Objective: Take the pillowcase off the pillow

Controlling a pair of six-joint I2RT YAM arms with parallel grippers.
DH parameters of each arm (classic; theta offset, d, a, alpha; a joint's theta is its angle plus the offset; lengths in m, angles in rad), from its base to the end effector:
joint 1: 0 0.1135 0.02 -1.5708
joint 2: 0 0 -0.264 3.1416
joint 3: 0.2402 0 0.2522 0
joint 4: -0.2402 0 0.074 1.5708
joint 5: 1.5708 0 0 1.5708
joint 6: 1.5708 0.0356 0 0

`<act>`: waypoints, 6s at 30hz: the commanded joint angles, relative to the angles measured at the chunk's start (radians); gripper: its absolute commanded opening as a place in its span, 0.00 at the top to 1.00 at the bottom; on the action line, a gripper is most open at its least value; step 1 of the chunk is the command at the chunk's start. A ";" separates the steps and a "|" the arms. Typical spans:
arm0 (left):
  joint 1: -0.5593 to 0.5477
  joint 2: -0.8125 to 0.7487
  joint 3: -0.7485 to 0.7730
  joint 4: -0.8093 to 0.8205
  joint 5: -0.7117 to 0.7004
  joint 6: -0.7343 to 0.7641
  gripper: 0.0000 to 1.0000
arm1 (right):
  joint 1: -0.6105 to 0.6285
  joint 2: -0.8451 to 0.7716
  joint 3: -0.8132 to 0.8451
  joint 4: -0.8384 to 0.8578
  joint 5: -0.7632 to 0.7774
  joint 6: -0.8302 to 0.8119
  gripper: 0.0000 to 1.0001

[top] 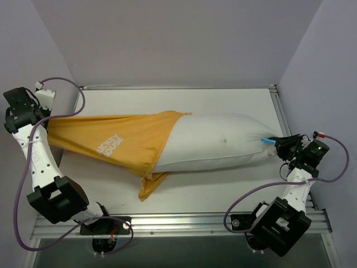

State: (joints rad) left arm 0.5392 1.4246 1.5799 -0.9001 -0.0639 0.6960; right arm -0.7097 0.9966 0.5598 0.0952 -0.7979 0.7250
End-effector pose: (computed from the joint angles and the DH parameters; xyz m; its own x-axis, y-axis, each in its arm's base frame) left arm 0.2518 0.1533 0.3976 -0.8007 0.2665 -0.5365 -0.0512 0.8618 0.5046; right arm 0.1813 -0.1221 0.2528 -0.2278 0.8061 -0.5462 0.1261 0.5807 0.8043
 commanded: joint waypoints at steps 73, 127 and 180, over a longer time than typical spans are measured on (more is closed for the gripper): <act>-1.419 0.339 0.936 -0.155 0.324 -0.362 0.98 | 0.972 0.706 0.758 0.101 0.488 -0.058 0.24; -0.438 -0.261 -0.346 0.061 -0.111 -0.331 0.06 | 0.669 0.116 0.052 -0.123 0.602 -0.197 1.00; -0.380 0.028 -0.256 0.196 -0.100 -0.320 0.06 | 0.087 0.339 0.277 0.112 0.347 -0.079 1.00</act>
State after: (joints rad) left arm 0.1459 1.4513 1.2949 -0.7391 -0.1467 0.3614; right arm -0.6811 1.3048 0.7193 0.1902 -0.3859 0.6422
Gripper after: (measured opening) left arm 0.938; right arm 0.042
